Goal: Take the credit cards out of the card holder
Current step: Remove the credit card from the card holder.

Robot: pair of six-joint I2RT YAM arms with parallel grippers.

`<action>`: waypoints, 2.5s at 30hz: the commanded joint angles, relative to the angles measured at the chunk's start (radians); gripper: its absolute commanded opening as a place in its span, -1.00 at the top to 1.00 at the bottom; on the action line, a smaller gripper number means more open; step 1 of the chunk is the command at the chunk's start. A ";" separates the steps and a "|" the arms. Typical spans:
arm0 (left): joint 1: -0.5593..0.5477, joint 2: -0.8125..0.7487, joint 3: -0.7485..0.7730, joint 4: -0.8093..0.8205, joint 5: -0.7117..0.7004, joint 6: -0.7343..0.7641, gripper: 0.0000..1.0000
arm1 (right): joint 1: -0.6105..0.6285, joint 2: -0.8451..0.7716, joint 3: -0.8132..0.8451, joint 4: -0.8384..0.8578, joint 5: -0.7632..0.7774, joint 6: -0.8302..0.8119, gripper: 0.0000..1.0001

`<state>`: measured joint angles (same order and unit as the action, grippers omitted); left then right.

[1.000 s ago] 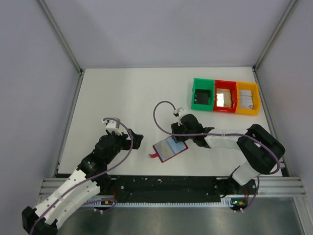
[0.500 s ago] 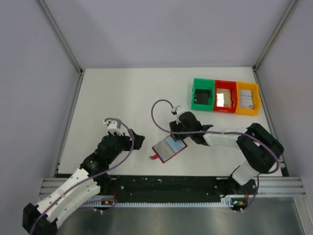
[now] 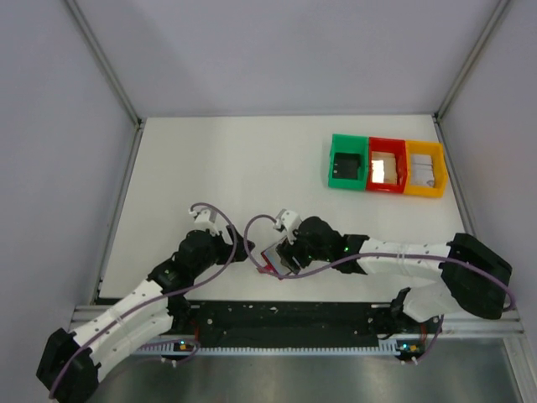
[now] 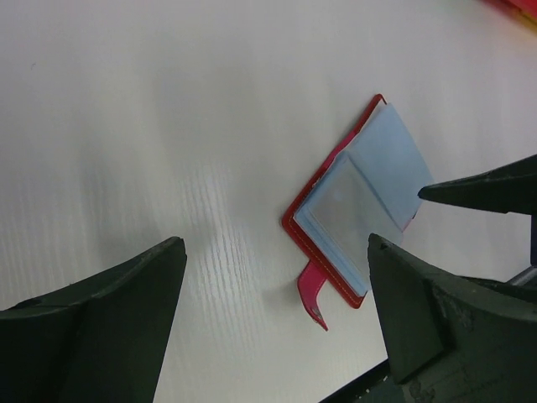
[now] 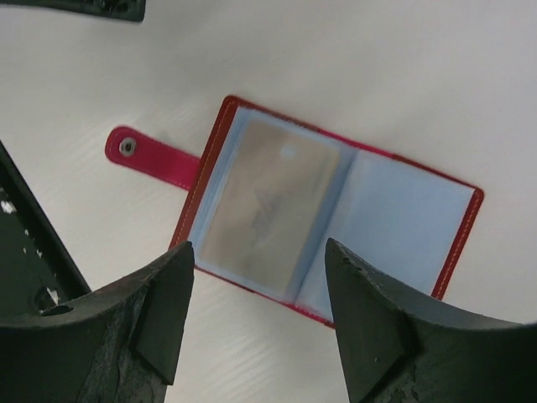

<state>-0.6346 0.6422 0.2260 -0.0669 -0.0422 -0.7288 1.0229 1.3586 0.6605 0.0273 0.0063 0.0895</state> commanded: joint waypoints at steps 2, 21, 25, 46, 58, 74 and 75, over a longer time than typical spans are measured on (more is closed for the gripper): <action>0.003 0.007 -0.010 0.058 0.036 -0.023 -0.84 | 0.051 0.002 -0.047 0.003 -0.026 -0.039 -0.28; 0.001 -0.023 -0.013 0.044 0.076 -0.021 -0.82 | 0.071 0.108 -0.045 0.049 0.018 -0.002 0.16; 0.004 -0.015 -0.011 0.052 0.084 -0.021 -0.82 | 0.069 0.105 -0.042 0.075 -0.040 0.038 0.20; 0.001 0.324 0.144 0.265 0.355 -0.004 -0.48 | -0.073 0.024 -0.321 0.542 -0.146 0.490 0.22; -0.053 0.654 0.288 0.377 0.461 -0.008 -0.18 | -0.080 -0.137 -0.372 0.435 0.033 0.530 0.07; -0.080 0.567 0.254 0.294 0.255 -0.006 -0.18 | -0.076 -0.346 -0.199 0.103 0.111 0.365 0.02; -0.079 0.557 0.253 0.274 0.251 -0.001 -0.18 | -0.079 -0.329 -0.188 0.127 0.074 0.365 0.00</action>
<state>-0.7151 1.2652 0.4953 0.2440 0.2913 -0.7452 0.9512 1.0210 0.3943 0.1284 0.1596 0.5110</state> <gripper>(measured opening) 0.590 0.484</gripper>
